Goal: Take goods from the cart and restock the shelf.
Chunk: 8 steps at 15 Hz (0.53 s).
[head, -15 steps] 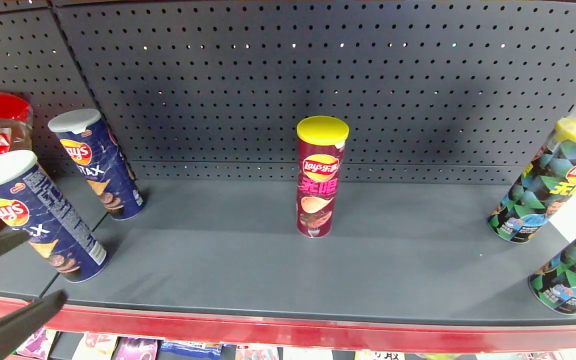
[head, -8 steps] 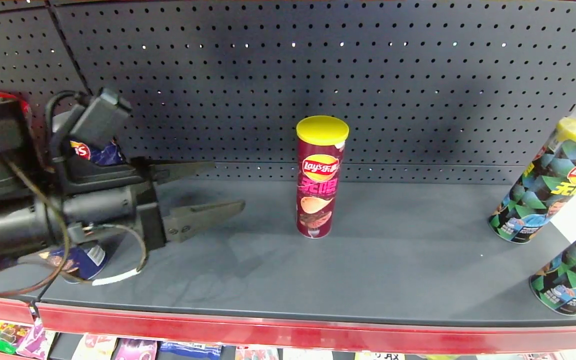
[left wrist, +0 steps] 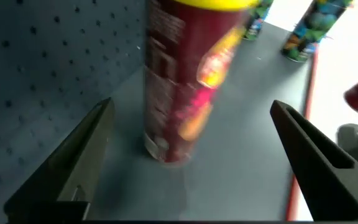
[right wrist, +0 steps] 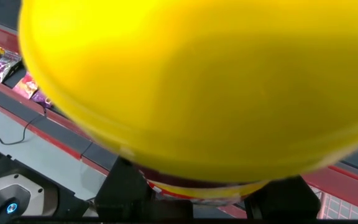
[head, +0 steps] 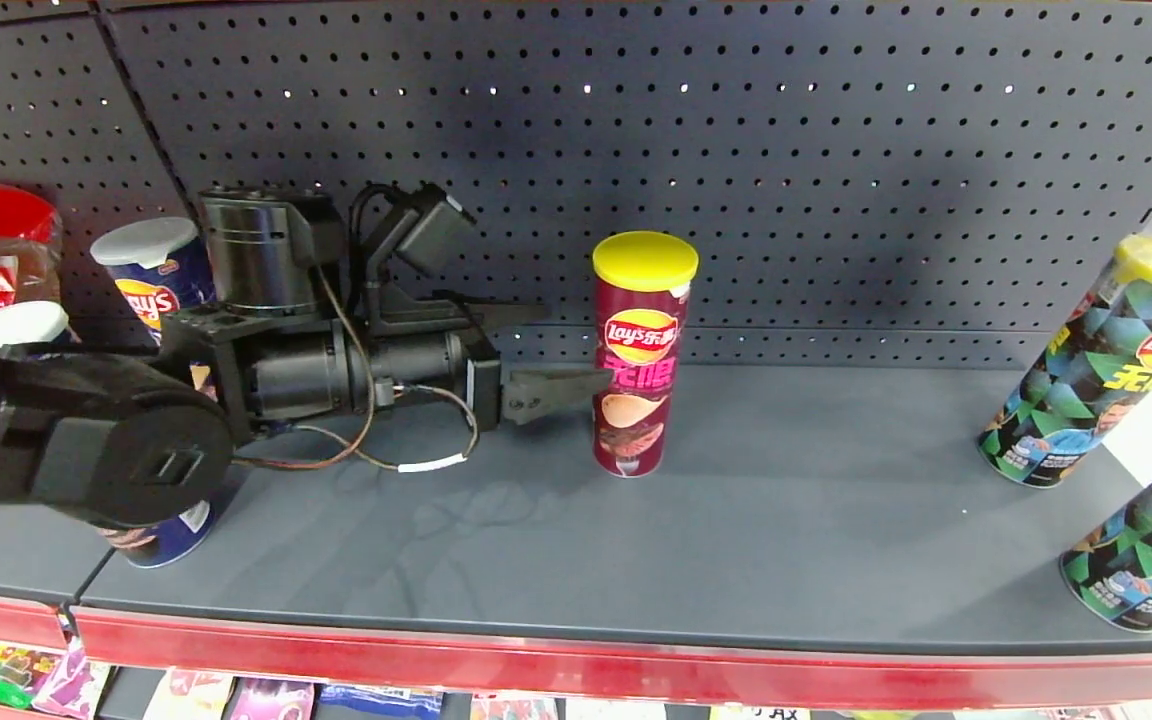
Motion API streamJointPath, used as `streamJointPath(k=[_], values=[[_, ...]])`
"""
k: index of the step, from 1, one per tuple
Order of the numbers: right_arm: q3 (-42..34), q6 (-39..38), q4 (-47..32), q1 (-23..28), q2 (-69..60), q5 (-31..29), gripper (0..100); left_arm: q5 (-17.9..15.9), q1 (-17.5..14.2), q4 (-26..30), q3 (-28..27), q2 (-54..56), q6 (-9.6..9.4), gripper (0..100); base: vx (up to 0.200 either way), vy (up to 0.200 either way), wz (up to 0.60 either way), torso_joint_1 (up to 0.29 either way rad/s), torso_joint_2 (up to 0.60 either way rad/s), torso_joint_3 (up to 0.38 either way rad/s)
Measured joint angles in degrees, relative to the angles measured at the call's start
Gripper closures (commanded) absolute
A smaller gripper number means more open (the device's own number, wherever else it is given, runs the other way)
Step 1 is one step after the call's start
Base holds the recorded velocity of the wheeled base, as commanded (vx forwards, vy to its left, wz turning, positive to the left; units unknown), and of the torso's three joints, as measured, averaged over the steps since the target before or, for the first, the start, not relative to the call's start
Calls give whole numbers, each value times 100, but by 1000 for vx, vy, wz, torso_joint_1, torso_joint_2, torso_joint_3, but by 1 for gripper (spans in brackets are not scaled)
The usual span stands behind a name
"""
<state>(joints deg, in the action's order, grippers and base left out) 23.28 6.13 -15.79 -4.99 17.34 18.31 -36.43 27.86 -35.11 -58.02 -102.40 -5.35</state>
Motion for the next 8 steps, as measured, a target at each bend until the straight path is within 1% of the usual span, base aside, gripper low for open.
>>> streamJointPath(k=[2, 5, 8], values=[[0, -1, -11, 2, -4, 2, 100, -20, 12, -2, -251, -223, -1, 0, 0, 0, 0, 0, 0, 0], [0, 0, -28, 9, -28, 2, 100, -180, 30, 0, -555, -474, -1, 0, 0, 0, 0, 0, 0, 0], [-2, 0, -39, 20, -37, 2, 100, -200, 155, 2, -719, -650, -1, 0, 0, 0, 0, 0, 0, 0]])
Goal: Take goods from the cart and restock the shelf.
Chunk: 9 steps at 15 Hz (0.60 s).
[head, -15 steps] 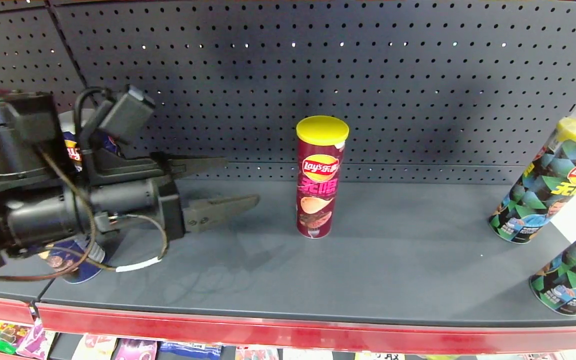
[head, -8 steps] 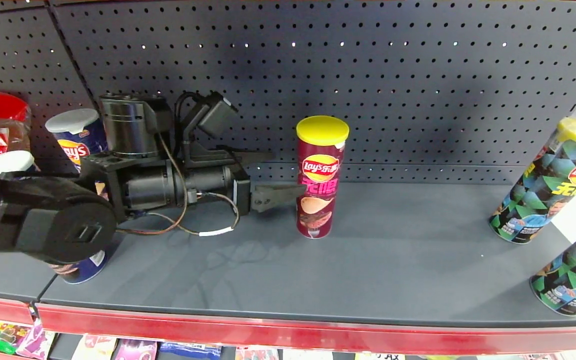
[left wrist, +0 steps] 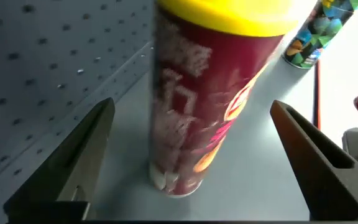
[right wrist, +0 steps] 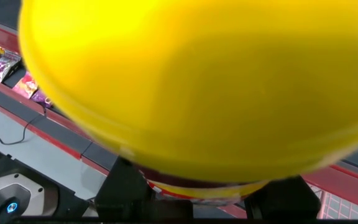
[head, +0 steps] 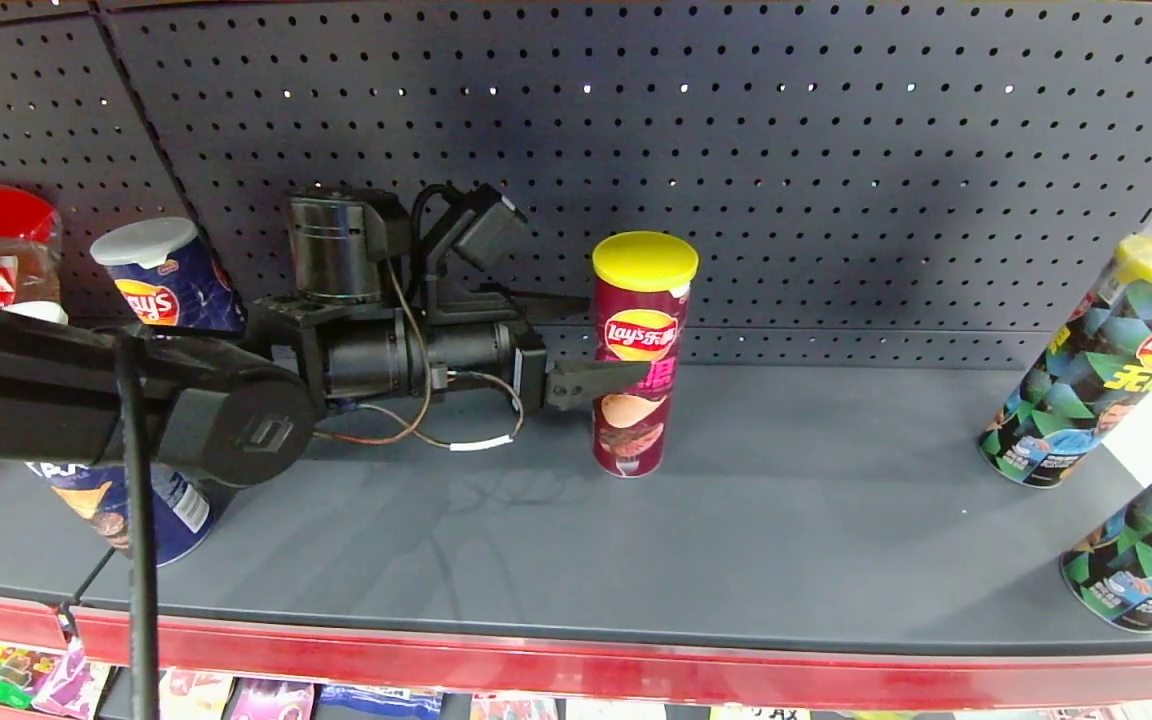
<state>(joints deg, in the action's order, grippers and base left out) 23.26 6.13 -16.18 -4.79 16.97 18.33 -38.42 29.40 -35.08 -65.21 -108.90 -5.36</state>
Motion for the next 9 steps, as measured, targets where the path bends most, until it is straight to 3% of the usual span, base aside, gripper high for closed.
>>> streamJointPath(k=[7, 9], values=[[13, -6, -2, 13, -16, -17, 100, 13, 160, 49, -802, -549, 39, 0, 0, 0, 0, 0, 0, 0], [13, -9, -7, 20, -30, -20, 100, 63, 249, 40, -858, -657, 138, 0, 0, 0, 0, 0, 0, 0]])
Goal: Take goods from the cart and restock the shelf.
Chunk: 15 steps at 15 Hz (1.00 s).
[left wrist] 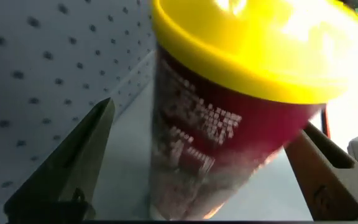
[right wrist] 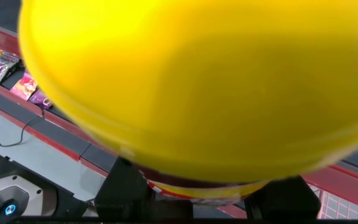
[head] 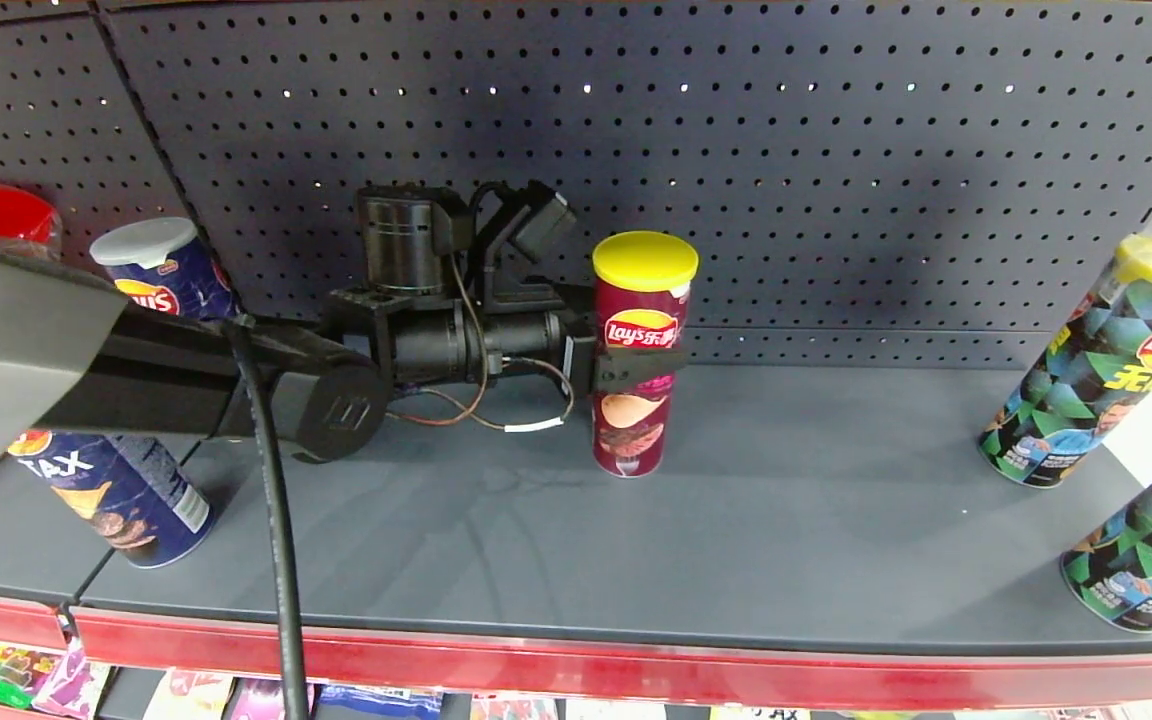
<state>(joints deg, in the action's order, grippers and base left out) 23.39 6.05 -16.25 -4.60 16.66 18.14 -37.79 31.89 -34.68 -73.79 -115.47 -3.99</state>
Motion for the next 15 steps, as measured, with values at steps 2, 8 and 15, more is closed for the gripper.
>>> streamJointPath(k=[2, 8, 15], values=[[0, 0, -2, 2, -7, 0, 100, 18, 51, -13, -16, -79, 22, 100, 0, 0, 0, 0, 0, 0], [-11, 0, 0, 6, -13, 4, 100, 16, 49, -56, 254, 0, 22, 100, 0, 0, 0, 0, 0, 0], [-41, 0, -4, 0, -13, 2, 100, -102, -78, -24, 2068, 1457, 29, 100, 0, 0, 0, 0, 0, 0]])
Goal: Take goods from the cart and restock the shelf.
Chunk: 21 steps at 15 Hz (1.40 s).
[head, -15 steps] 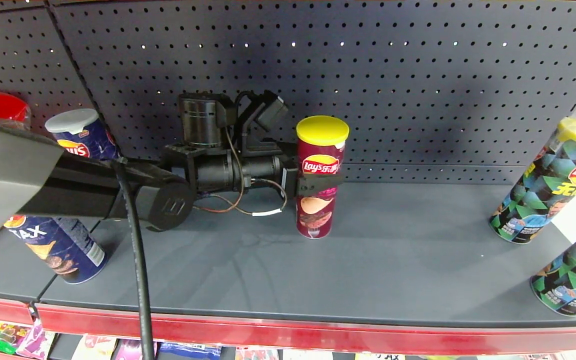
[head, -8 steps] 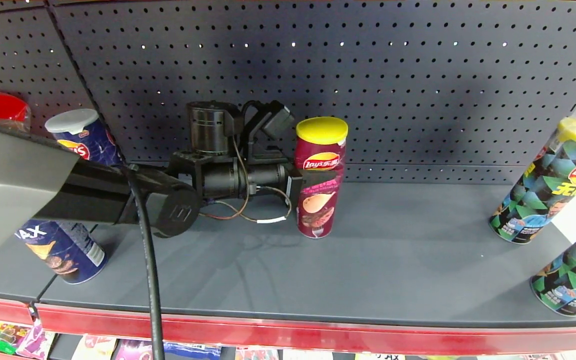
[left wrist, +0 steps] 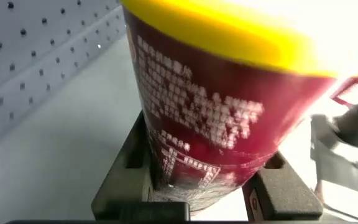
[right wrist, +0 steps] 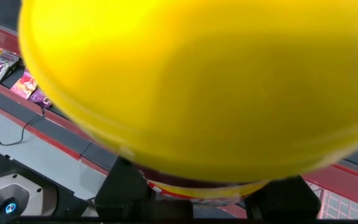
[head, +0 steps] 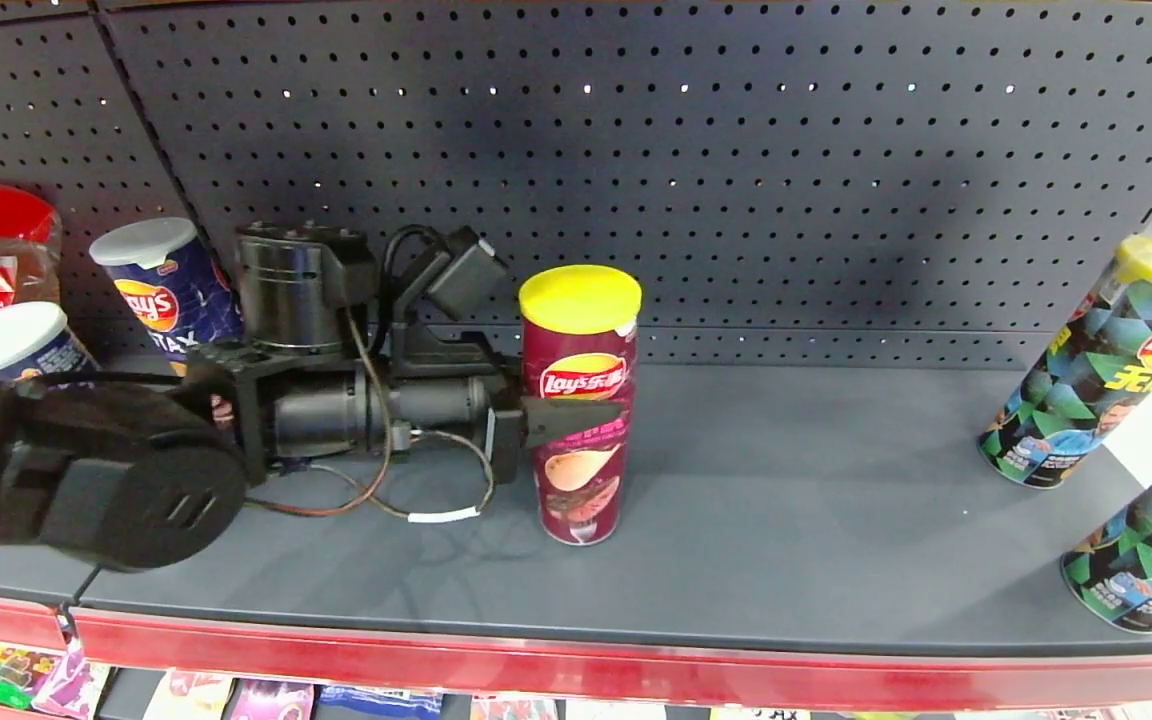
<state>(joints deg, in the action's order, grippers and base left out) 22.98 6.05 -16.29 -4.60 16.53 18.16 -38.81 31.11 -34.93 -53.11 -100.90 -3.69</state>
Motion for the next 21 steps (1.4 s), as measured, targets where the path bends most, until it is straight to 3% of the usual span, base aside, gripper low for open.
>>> streamJointPath(k=[5, 8, 11, 16, 21], values=[[-11, 0, 12, -17, 0, 9, 100, -60, -63, -112, 1337, 1033, -49, 100, 0, 0, 0, 0, 0, 0], [-22, 0, 12, -22, 0, 11, 100, -76, -61, -645, 1831, 1235, -49, 100, 0, 0, 0, 0, 0, 0], [-30, 0, 4, -20, 0, 9, 100, -62, -61, -812, 1853, 1174, -11, 100, 0, 0, 0, 0, 0, 0], [-20, 0, 4, -17, 15, 4, 100, -68, -68, -936, 1390, 755, -2, 100, 0, 0, 0, 0, 0, 0], [13, 0, 6, -20, 44, 1, 100, -112, 30, -1114, 1396, 507, -18, 100, 0, 0, 0, 0, 0, 0]])
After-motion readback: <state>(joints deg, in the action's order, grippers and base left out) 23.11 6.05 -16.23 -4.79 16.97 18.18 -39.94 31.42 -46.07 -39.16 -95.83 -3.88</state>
